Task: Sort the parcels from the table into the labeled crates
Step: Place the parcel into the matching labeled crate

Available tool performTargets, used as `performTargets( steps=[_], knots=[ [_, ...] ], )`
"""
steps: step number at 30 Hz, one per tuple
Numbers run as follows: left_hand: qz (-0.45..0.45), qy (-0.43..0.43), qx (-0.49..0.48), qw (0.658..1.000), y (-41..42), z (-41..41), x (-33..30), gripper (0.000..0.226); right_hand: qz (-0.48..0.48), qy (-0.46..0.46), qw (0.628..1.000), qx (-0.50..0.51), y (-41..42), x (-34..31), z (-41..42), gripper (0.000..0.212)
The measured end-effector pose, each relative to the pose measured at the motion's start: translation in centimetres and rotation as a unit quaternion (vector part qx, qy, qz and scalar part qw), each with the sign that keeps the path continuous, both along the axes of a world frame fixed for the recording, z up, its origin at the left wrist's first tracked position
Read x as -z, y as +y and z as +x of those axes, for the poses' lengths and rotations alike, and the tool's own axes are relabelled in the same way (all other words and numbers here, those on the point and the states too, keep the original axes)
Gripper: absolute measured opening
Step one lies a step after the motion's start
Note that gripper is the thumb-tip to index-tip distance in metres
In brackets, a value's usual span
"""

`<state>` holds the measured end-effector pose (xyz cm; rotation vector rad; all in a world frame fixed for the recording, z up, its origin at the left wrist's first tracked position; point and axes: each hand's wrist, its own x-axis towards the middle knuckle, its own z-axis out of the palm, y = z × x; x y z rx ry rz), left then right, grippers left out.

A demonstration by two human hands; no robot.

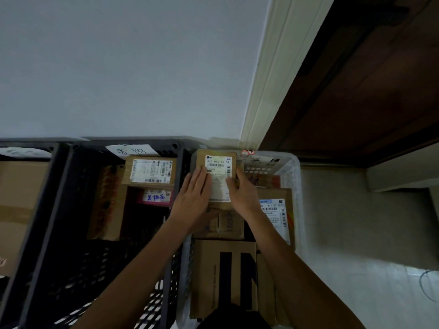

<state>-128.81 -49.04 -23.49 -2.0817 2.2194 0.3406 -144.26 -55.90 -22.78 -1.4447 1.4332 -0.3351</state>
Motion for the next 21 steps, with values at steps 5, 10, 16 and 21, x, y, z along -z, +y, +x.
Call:
performTargets(
  steps=[5, 10, 16, 21],
  knots=[
    [0.011, -0.012, 0.004, 1.0, -0.4, -0.4, -0.1, 0.115, 0.003, 0.012, 1.0, -0.005, -0.1, 0.9, -0.2, 0.041],
    [0.001, -0.019, -0.015, 1.0, -0.5, -0.2, 0.1, 0.107, -0.102, 0.061, 0.99, -0.077, 2.0, 0.3, -0.2, 0.06],
    [0.05, -0.039, -0.006, 0.998, 0.4, -0.7, -0.3, 0.078, -0.096, 0.188, 0.961, -0.178, 3.4, 0.7, -0.4, 0.057],
    [0.078, -0.047, -0.001, 0.996, -0.1, -1.0, -1.3, 0.067, -0.068, 0.211, 0.956, -0.19, 2.9, -0.1, -0.5, 0.058]
  ],
)
